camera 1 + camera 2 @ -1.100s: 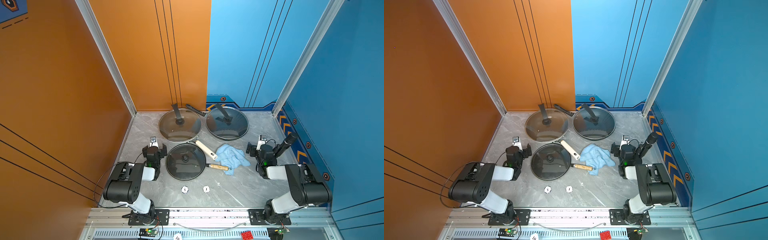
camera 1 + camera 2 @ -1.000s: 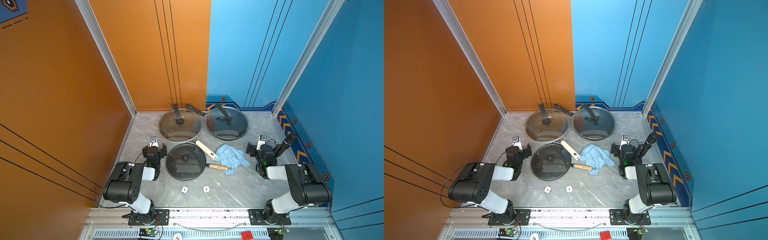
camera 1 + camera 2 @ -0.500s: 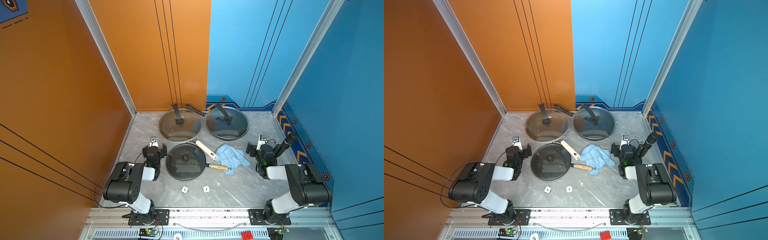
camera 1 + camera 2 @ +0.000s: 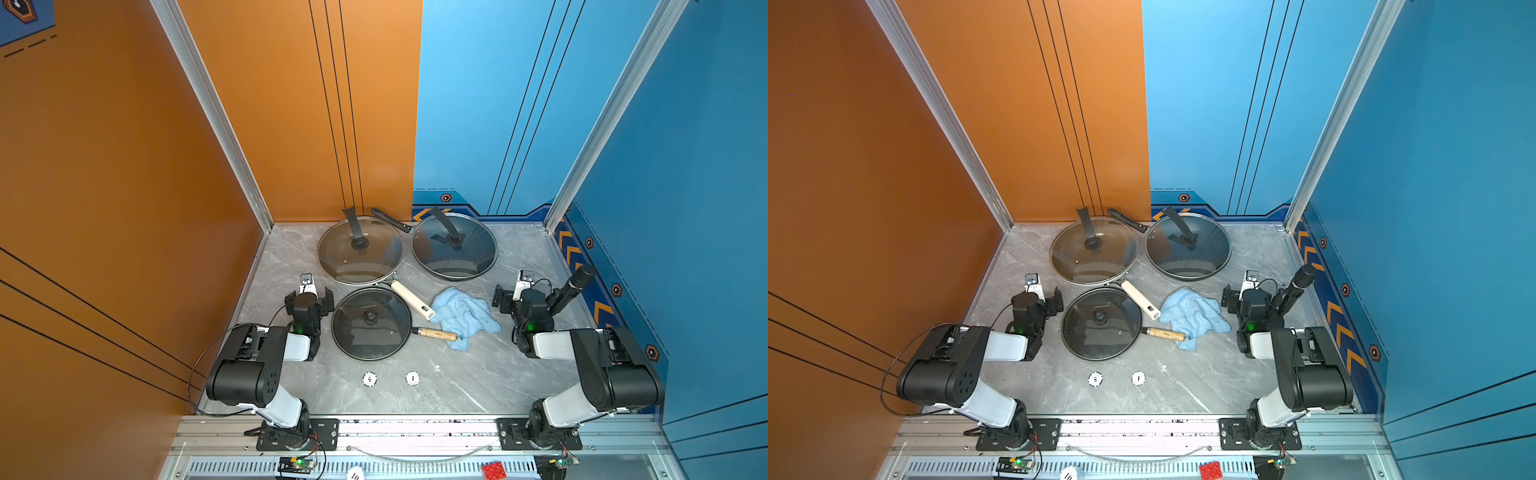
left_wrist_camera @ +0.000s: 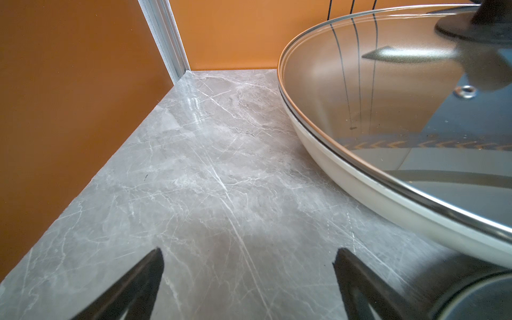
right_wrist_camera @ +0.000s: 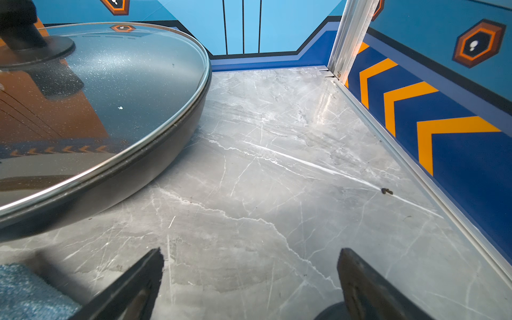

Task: Wipe the pot lid with a cloth
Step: Pick up the cleaning item at the center of the board.

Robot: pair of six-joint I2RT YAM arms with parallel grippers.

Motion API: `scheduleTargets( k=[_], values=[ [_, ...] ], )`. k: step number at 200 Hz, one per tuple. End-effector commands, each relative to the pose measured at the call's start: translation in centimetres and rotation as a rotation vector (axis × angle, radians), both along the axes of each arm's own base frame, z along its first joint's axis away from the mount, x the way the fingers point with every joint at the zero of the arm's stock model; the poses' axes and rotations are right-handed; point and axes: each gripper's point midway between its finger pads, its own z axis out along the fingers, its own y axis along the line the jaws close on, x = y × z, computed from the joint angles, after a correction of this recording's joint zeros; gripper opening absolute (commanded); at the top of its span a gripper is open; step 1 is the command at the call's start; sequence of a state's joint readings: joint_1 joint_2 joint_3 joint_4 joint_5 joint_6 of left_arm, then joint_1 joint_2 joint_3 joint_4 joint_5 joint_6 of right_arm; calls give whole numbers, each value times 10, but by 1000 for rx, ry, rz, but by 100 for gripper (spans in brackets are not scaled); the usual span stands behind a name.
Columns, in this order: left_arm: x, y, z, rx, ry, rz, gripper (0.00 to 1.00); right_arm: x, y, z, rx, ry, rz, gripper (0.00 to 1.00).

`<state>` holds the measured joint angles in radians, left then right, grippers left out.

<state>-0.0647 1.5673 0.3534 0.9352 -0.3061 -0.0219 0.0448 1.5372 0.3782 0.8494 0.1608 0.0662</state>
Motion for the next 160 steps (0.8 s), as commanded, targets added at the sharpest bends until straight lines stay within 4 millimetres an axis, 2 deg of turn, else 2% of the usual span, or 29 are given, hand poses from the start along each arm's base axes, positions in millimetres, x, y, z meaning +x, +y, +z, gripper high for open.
scheduleTargets(
  k=[1, 26, 42, 59, 76, 94, 101, 119, 133, 147, 151, 154, 160],
  values=[
    [5, -1, 8, 6, -23, -7, 98, 2, -6, 7, -12, -22, -23, 100],
    [5, -1, 10, 6, -28, -8, 98, 2, -6, 8, -13, -28, -24, 100],
    [5, -2, 18, 18, -29, -9, 98, 4, -6, 19, -23, -5, -32, 100],
    [3, -7, 38, 19, -21, -41, 98, 6, 1, 39, -20, 46, 0, 100],
    [2, -13, 64, 6, -21, -72, 98, 4, 9, 71, -7, 43, 39, 100],
    [1, -21, 106, -28, -51, -91, 98, -5, 19, 109, 34, 5, 68, 100],
    [1, -23, 121, -53, -62, -82, 98, -10, 23, 126, 84, -17, 61, 100],
    [2, -27, 167, -211, -90, -27, 98, -22, 30, 154, 238, -39, 15, 100],
    [2, -42, 198, -334, -90, -41, 98, -30, 41, 168, 399, -31, -9, 100],
    [1, -68, 224, -404, -94, -84, 98, -36, 65, 182, 519, -19, 30, 100],
    [0, -75, 224, -416, -85, -95, 98, -38, 73, 187, 542, -20, 40, 100],
    [0, -82, 238, -435, -111, -110, 98, -39, 77, 190, 559, -22, 43, 100],
    [-2, -95, 249, -468, -125, -139, 98, -41, 90, 198, 591, -30, 67, 100]
  ],
)
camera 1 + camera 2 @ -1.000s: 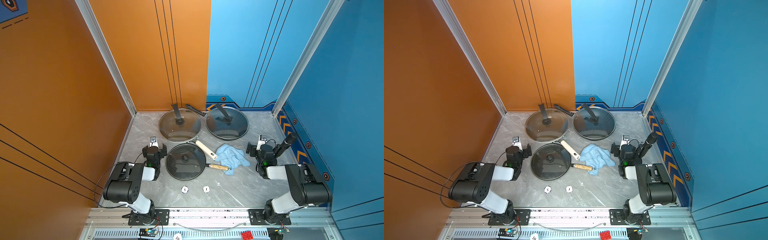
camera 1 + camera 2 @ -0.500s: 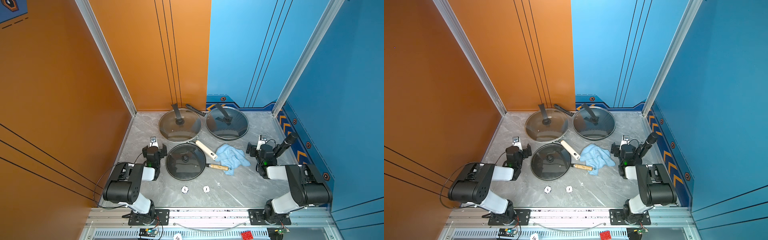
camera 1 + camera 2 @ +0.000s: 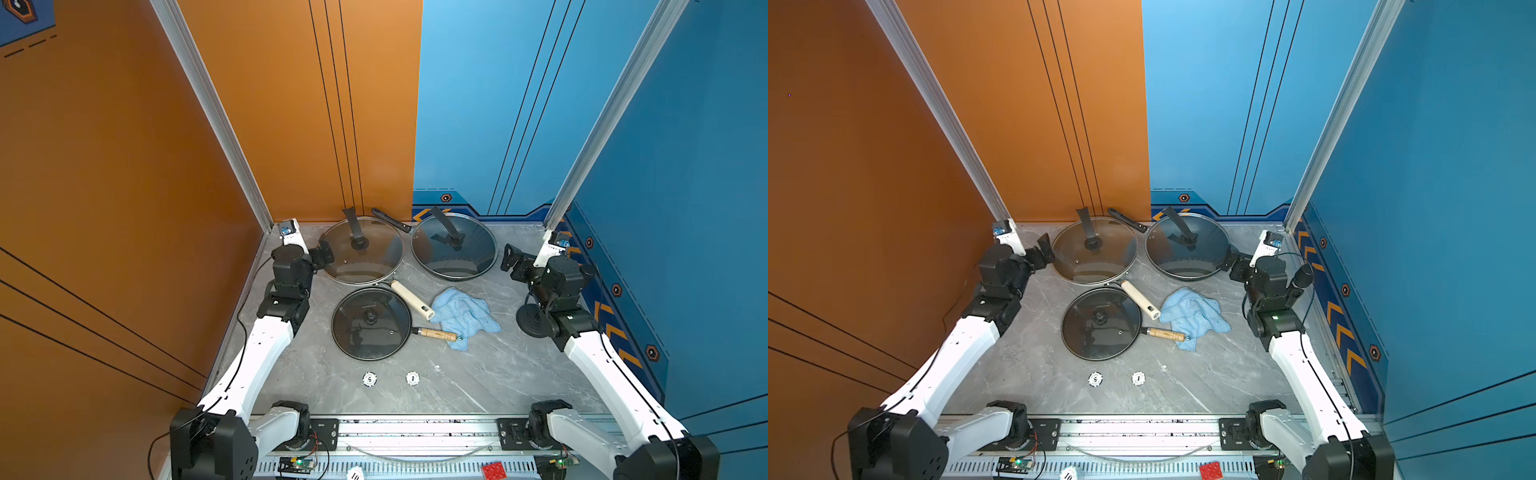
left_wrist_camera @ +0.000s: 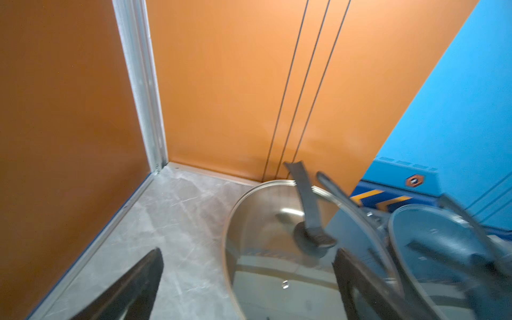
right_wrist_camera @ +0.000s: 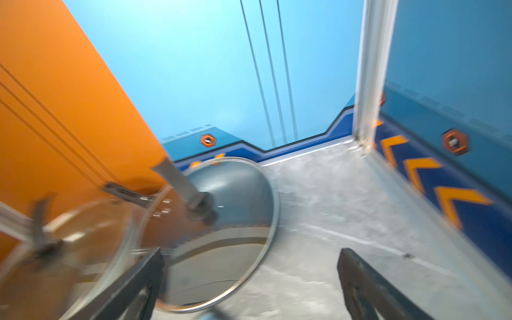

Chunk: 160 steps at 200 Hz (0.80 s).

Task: Wipe the pot lid with a cloth
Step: Pick up the cleaning item at the center of the board.

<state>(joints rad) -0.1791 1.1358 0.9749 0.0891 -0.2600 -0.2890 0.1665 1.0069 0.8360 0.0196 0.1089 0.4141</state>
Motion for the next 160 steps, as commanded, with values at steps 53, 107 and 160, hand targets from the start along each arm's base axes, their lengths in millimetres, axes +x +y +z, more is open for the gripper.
scheduleTargets(
  k=[53, 107, 160],
  values=[
    [-40, -151, 20, -333, 177, -318, 98, -33, 146, 34, 461, 64, 266, 100],
    [-32, -189, 19, -454, 195, -478, 98, -31, 159, 41, 439, 47, 300, 100],
    [-33, -199, 12, -464, 225, -511, 98, -11, 115, 7, 161, 170, 84, 100]
  ],
)
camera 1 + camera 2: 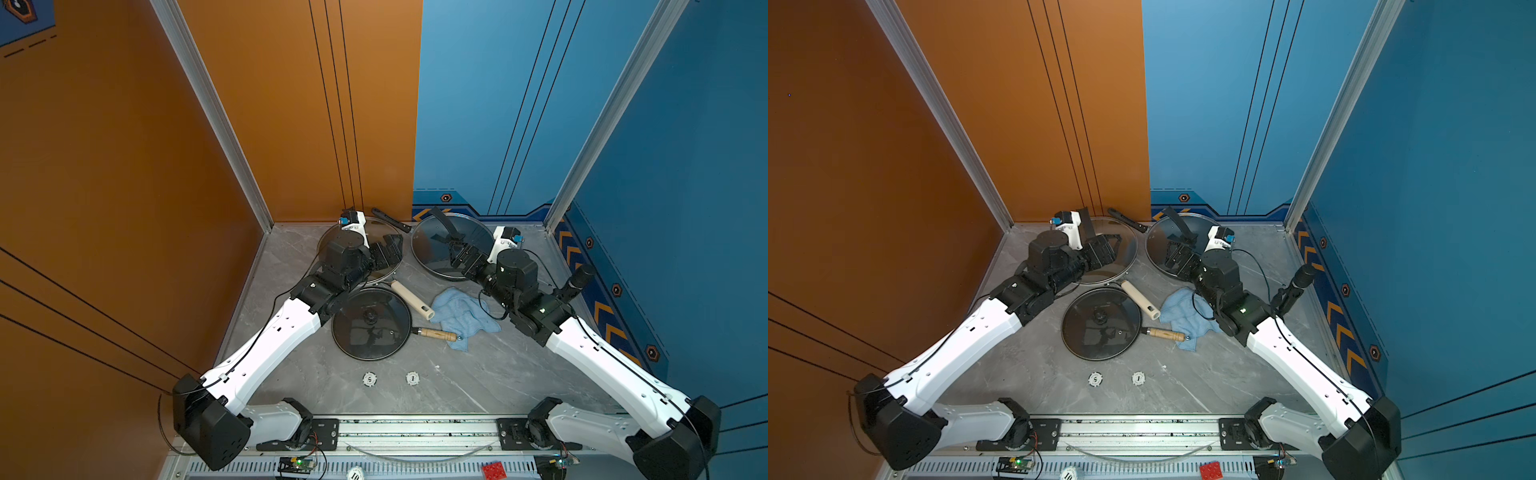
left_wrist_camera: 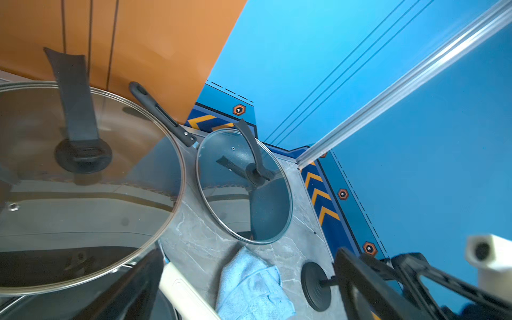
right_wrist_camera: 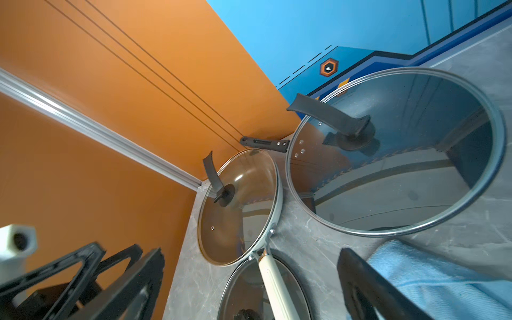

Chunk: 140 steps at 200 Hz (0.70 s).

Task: Wipe the pot lid with a cloth
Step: Pick up the cleaning item at the center of the board.

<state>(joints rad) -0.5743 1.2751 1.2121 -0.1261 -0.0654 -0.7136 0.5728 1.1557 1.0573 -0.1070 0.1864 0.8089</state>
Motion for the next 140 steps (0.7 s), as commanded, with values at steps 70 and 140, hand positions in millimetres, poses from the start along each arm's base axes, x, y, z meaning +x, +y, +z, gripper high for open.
scheduleTargets(
  k=[70, 140],
  values=[
    [29, 29, -10, 253, 25, 76, 98, -11, -65, -132, -602, 279, -151, 99],
    [26, 55, -26, 413, 67, 161, 98, -17, -42, -226, -702, 472, 79, 99]
  ],
)
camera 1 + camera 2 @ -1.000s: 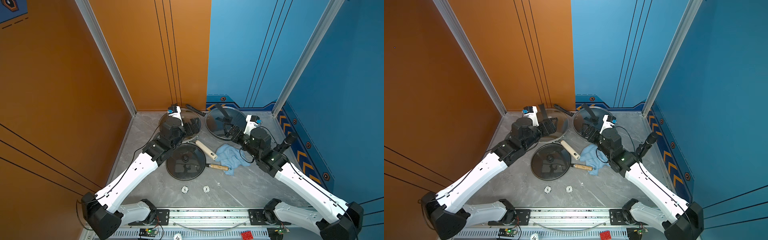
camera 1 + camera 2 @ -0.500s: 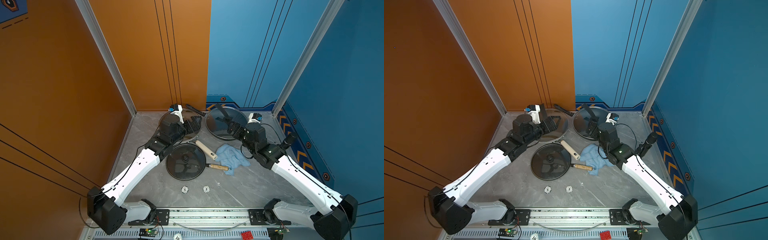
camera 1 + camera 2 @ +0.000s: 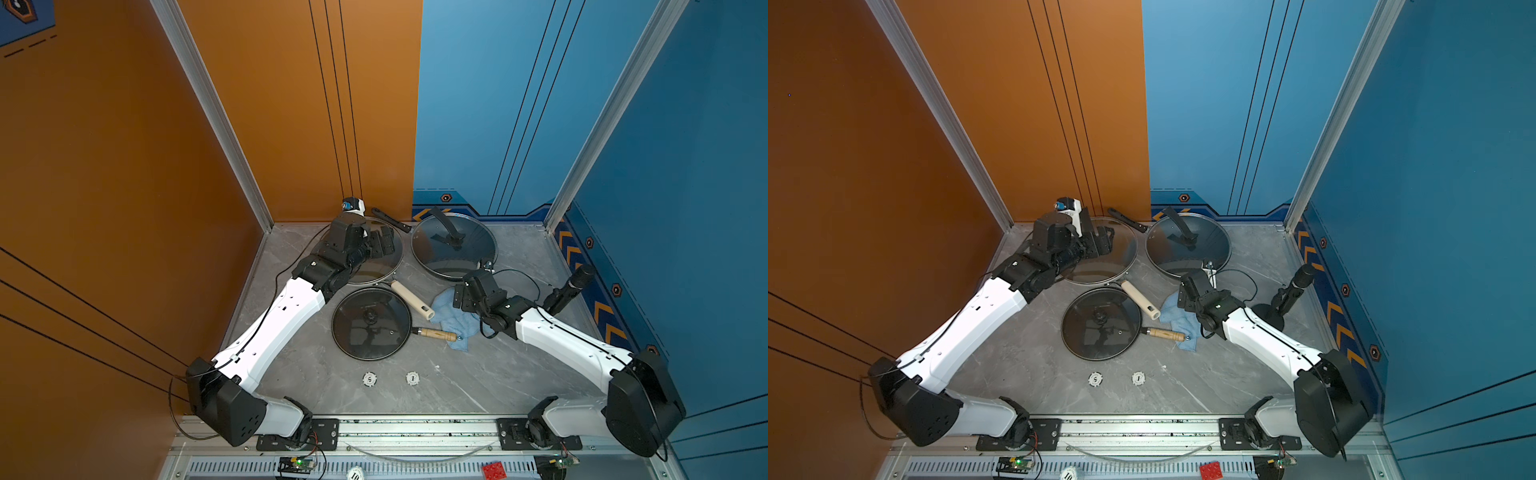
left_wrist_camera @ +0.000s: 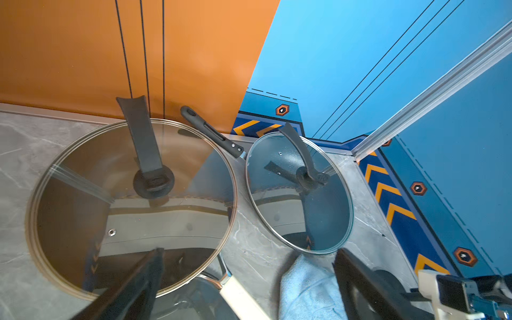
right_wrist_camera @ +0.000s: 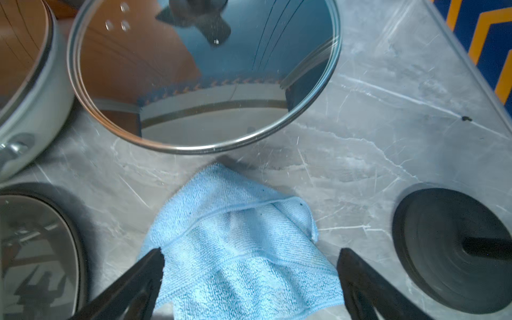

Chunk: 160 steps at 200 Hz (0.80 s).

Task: Wipe the pot lid with a cloth
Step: Pick up the cleaning item at the center of the board.

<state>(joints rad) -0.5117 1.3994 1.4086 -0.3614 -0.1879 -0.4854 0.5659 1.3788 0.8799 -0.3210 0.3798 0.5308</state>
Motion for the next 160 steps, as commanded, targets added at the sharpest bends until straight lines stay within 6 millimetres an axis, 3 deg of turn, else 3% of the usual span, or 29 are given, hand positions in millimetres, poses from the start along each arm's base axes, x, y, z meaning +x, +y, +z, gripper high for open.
scheduleTargets(
  k=[1, 71, 104, 160],
  values=[
    [-8, 20, -15, 96, 30, 70, 98, -3, 7, -31, -29, 96, 79, 99],
    [-20, 51, -9, 189, -1, 164, 98, 11, 25, -84, -32, 220, 135, 97],
    [-25, 67, -7, 237, -15, 219, 98, 7, 29, -106, -19, 313, 175, 93],
    [-24, 91, -1, 259, -31, 299, 98, 0, 26, -122, -23, 342, 159, 73]
  ],
)
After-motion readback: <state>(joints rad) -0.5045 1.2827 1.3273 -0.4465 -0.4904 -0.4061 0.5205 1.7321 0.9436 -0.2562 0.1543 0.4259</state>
